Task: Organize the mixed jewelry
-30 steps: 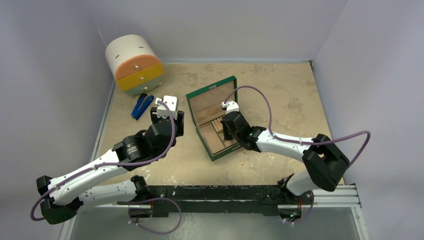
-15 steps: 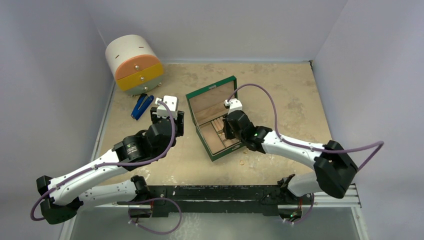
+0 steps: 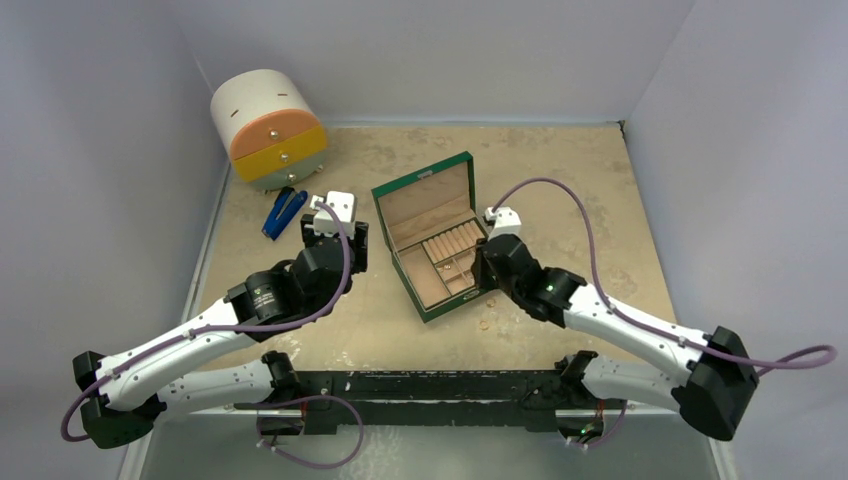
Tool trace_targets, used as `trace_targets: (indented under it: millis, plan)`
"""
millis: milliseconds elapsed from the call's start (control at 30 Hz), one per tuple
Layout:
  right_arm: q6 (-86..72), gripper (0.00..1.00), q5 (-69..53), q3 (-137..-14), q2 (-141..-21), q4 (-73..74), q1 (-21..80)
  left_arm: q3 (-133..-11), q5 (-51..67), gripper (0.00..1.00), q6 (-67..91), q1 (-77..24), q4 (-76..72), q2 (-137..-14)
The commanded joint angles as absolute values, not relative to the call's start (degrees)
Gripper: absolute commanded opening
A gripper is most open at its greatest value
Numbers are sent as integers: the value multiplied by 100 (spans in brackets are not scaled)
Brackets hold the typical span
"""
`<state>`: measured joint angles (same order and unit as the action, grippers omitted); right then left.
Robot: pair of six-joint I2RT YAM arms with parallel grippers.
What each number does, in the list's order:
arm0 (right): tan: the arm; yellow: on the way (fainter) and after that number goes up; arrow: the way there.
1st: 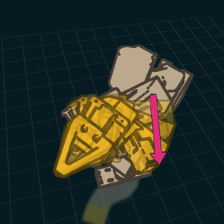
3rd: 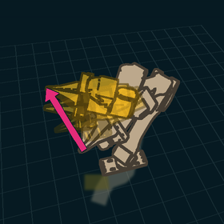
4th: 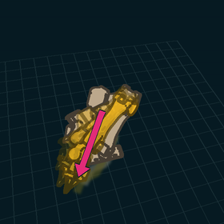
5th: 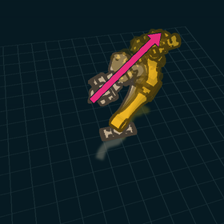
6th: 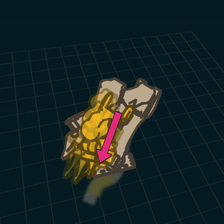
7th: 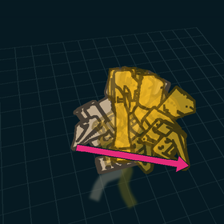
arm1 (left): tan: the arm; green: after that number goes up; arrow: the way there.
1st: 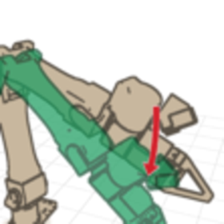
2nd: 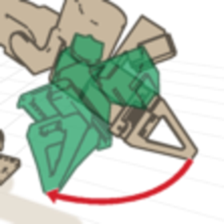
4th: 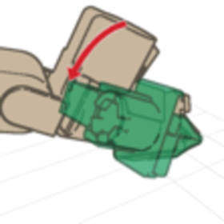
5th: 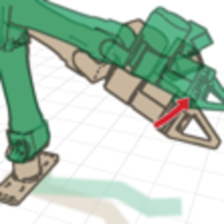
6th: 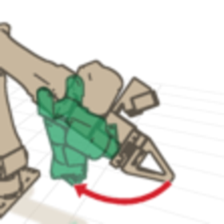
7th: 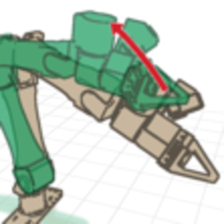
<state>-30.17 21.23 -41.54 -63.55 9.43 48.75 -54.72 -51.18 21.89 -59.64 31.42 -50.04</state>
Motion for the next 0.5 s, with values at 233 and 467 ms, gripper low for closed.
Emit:
trace_targets:
  millis: [233, 467]
  plan:
    - [-3747, 27, 1998, -3332, -5026, 1804, 4908, -5498, -5124, 56, 2145, -5916, 3050, -5036]
    - [-3997, 27, 1703, -2683, -4929, 1376, 4913, -5496, -5124, 56, 2161, -5916, 3059, -5027]
